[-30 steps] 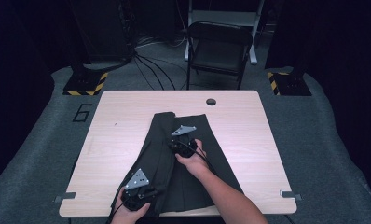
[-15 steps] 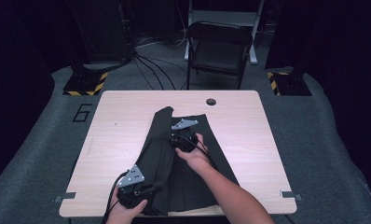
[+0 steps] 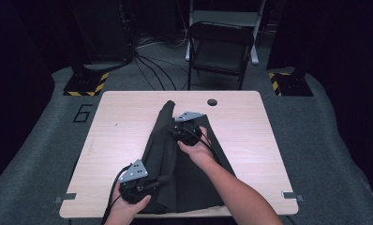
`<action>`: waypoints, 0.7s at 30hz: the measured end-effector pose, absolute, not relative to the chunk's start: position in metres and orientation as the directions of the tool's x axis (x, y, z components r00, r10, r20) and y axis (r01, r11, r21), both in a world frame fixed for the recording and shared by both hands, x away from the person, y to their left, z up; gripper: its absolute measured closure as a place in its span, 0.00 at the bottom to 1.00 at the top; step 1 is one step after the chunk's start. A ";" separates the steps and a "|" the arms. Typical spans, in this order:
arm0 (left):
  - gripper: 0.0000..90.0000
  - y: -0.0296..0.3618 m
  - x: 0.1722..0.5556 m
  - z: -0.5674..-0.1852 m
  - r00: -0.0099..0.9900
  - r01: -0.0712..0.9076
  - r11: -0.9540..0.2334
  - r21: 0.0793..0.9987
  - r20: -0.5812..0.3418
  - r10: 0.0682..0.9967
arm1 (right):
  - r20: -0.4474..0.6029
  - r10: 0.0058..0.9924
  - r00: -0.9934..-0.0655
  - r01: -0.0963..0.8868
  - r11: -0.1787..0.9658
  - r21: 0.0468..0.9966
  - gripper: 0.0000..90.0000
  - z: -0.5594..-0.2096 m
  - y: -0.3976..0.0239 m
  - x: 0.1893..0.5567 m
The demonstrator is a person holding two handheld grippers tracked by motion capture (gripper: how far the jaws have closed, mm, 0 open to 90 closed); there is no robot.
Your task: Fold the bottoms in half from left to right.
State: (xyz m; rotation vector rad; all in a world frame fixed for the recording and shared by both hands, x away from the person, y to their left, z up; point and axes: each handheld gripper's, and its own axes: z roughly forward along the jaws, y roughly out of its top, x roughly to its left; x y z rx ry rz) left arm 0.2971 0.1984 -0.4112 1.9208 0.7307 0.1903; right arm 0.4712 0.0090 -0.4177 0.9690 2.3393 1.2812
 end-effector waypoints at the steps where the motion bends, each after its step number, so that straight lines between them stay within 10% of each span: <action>1: 0.98 0.197 0.298 -0.408 0.802 0.407 -0.279 0.870 -0.194 0.565 | 0.057 0.684 -0.728 0.407 0.364 0.838 0.89 -0.412 0.007 0.472; 21: 0.98 0.148 0.314 -0.381 0.858 0.347 -0.275 0.897 -0.185 0.479 | 0.039 0.708 -0.706 0.381 0.332 0.863 0.89 -0.372 -0.032 0.477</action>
